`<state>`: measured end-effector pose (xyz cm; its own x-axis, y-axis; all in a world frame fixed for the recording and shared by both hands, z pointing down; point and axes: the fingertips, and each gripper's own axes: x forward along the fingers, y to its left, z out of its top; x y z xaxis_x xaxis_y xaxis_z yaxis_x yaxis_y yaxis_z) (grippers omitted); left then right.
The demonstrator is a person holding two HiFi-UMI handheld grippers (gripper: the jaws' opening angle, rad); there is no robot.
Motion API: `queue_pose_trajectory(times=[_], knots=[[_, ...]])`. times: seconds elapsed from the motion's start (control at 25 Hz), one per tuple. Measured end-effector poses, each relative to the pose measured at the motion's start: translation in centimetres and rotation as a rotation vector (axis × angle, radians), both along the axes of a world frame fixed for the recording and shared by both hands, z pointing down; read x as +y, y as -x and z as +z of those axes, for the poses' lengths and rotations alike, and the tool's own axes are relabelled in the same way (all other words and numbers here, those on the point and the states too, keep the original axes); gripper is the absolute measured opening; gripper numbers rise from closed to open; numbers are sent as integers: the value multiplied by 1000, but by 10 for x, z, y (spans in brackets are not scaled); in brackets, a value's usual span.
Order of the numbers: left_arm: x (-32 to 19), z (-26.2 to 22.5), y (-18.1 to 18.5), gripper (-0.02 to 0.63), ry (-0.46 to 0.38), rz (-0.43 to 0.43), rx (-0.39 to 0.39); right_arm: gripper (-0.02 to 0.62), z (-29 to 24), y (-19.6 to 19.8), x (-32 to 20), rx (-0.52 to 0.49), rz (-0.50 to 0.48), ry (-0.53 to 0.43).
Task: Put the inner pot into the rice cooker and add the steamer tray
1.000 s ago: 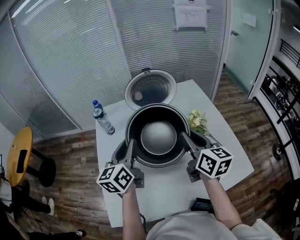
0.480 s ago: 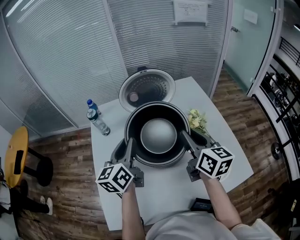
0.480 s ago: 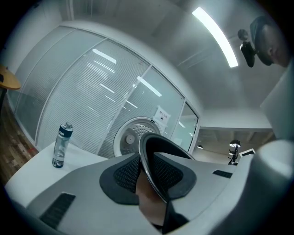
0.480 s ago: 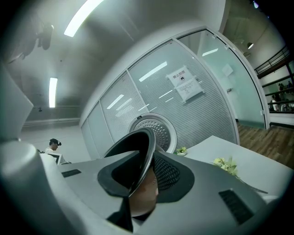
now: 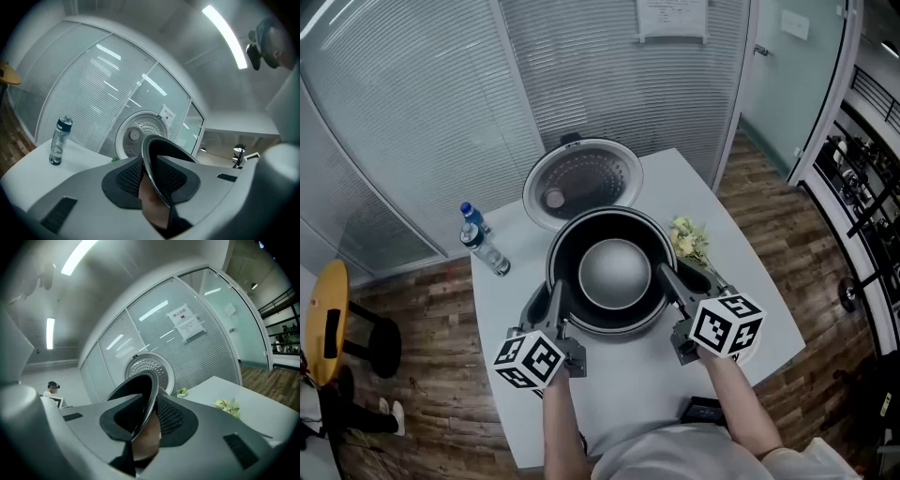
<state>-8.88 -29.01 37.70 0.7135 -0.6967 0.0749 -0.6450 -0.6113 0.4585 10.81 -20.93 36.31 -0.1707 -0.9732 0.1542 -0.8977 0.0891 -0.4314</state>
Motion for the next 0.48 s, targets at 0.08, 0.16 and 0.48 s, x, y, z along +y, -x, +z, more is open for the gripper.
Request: queue_pose_trajectory(times=[0.08, 0.16, 0.48], knots=[[-2, 4, 1, 89, 7, -2, 1, 101, 2, 0, -2, 1, -1, 3], [-4, 5, 0, 89, 13, -3, 1, 101, 4, -1, -5, -2, -3, 8], [-14, 16, -5, 89, 36, -5, -10, 101, 16, -6, -16, -14, -11, 34]])
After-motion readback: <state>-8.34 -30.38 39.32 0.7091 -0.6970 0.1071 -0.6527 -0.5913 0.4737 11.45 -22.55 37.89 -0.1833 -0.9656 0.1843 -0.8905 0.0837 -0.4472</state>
